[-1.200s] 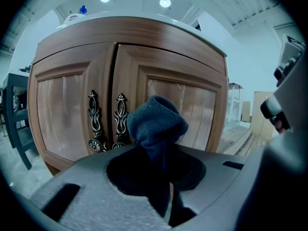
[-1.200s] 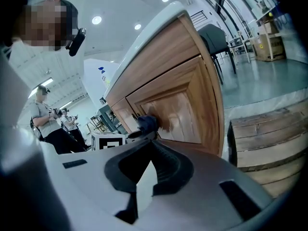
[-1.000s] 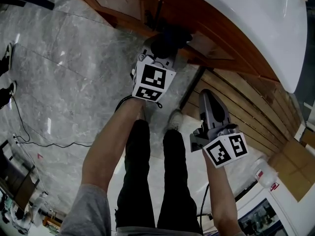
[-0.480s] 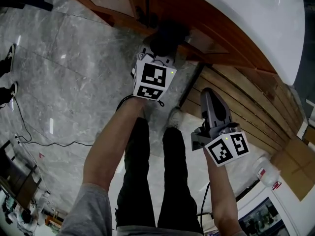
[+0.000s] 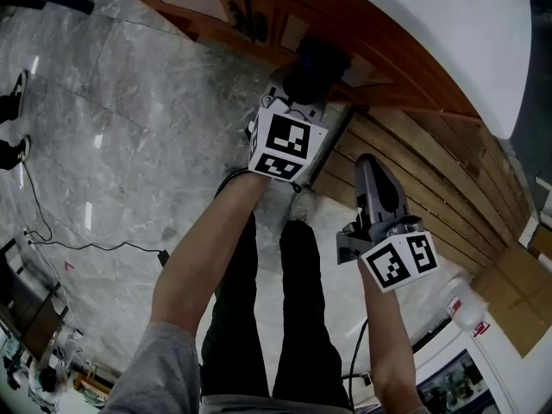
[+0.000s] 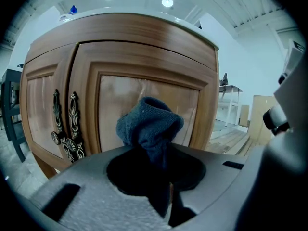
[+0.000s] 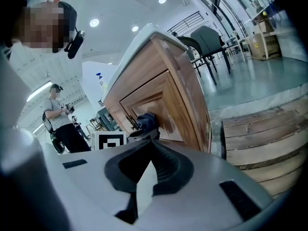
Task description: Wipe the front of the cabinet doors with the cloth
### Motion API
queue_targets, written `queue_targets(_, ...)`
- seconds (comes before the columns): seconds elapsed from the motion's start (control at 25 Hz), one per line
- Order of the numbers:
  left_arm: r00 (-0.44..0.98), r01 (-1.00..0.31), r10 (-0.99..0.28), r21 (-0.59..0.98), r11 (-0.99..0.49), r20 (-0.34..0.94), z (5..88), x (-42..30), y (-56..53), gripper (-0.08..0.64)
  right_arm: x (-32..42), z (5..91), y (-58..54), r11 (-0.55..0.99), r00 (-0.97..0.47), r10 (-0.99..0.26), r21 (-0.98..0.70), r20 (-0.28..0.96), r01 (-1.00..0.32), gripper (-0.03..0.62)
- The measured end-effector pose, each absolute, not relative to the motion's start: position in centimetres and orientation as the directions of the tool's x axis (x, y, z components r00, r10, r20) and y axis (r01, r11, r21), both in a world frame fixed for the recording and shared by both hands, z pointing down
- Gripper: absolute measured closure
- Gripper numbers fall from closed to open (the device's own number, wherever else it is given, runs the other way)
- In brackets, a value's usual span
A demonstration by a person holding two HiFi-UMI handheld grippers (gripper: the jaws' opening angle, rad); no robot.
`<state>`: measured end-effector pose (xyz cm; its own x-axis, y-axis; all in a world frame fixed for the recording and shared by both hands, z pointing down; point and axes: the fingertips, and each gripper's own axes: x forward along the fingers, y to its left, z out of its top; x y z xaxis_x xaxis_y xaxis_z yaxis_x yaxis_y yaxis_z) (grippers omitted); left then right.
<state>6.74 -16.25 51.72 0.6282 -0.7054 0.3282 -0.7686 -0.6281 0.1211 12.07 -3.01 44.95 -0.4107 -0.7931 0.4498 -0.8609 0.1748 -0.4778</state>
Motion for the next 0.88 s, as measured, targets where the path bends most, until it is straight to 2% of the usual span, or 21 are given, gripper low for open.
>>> queue_targets(0.88,0.668,-0.742,-0.670,0.222,-0.633,0.324,52.0,14.4,-12.4,0.482,17.9,45.1,-0.3,0.141,-0.387,-0.810,-0.495,0.441,-0.857,0.580)
